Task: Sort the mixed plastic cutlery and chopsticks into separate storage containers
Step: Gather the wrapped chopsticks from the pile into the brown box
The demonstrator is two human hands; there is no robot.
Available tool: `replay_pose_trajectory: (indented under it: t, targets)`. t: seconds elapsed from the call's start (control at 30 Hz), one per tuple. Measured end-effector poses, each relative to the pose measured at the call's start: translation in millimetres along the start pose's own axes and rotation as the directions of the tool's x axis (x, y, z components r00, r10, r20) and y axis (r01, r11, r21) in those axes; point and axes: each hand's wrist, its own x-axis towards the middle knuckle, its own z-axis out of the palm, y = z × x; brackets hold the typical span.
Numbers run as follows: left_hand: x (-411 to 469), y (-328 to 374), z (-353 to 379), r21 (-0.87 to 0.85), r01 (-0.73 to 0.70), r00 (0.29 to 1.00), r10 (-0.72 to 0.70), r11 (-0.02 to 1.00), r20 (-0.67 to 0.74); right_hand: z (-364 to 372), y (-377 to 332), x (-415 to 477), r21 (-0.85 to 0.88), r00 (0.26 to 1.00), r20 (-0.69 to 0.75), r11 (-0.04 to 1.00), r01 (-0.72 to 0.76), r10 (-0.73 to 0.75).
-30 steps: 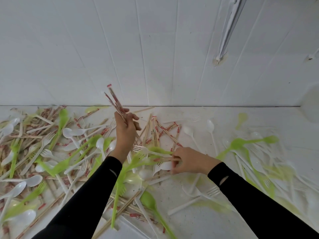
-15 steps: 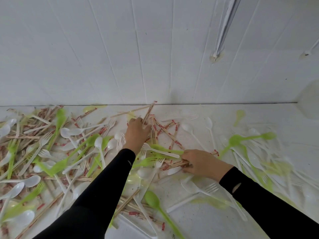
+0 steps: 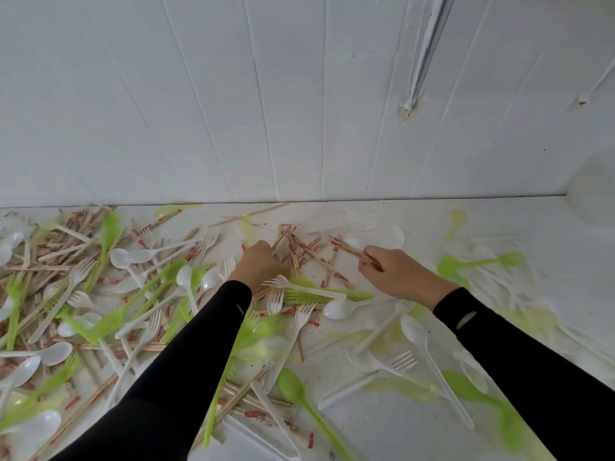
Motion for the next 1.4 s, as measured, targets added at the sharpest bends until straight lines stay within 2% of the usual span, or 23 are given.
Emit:
replay_pose_trajectory:
  t: [0.23, 0.5, 0.63, 0.77, 0.9, 1.03, 1.1, 1.23, 1.4]
  targets:
    - [-7, 2, 9, -0.012, -0.036, 0.999, 0.036, 0.999, -0.037, 47, -15, 37, -0.028, 0.995, -0.037, 0.996, -0.089, 0.088]
    - [-14, 8, 22, 0.184, -0.109, 0.979, 0.138, 0.977, -0.151, 61, -29, 49, -0.093, 0.954, -0.139, 0.955, -0.281, 0.267]
    - [-14, 9, 24, 0.221, -0.136, 0.977, 0.168, 0.966, -0.132, 61, -33, 51, -0.124, 0.949, -0.104, 0.943, -0.309, 0.297]
    - [-13, 12, 26, 0.263, -0.153, 0.978, 0.185, 0.953, -0.101, 55, -32, 53, -0.062, 0.943, -0.090, 0.943, -0.327, 0.321]
    - [-10, 10, 22, 0.039, -0.127, 0.986, 0.130, 0.991, -0.107, 55, -28, 53, 0.034, 0.941, -0.084, 0.945, -0.326, 0.328]
    - [-2, 7, 11, -0.085, -0.090, 0.992, 0.082, 0.992, -0.101, 48, -25, 51, 0.323, 0.945, -0.044, 0.899, -0.294, 0.325]
    - [0, 7, 3, -0.185, -0.090, 0.989, 0.066, 0.979, -0.132, 45, -23, 50, 0.409, 0.949, -0.013, 0.868, -0.282, 0.315]
    - [-4, 11, -12, -0.412, -0.181, 0.959, 0.068, 0.893, -0.274, 46, -24, 48, 0.503, 0.963, -0.141, 0.855, -0.130, 0.229]
    - [-19, 20, -26, -0.517, -0.395, 0.856, 0.101, 0.759, -0.507, 44, -37, 44, 0.592, 0.938, -0.312, 0.803, 0.070, 0.148]
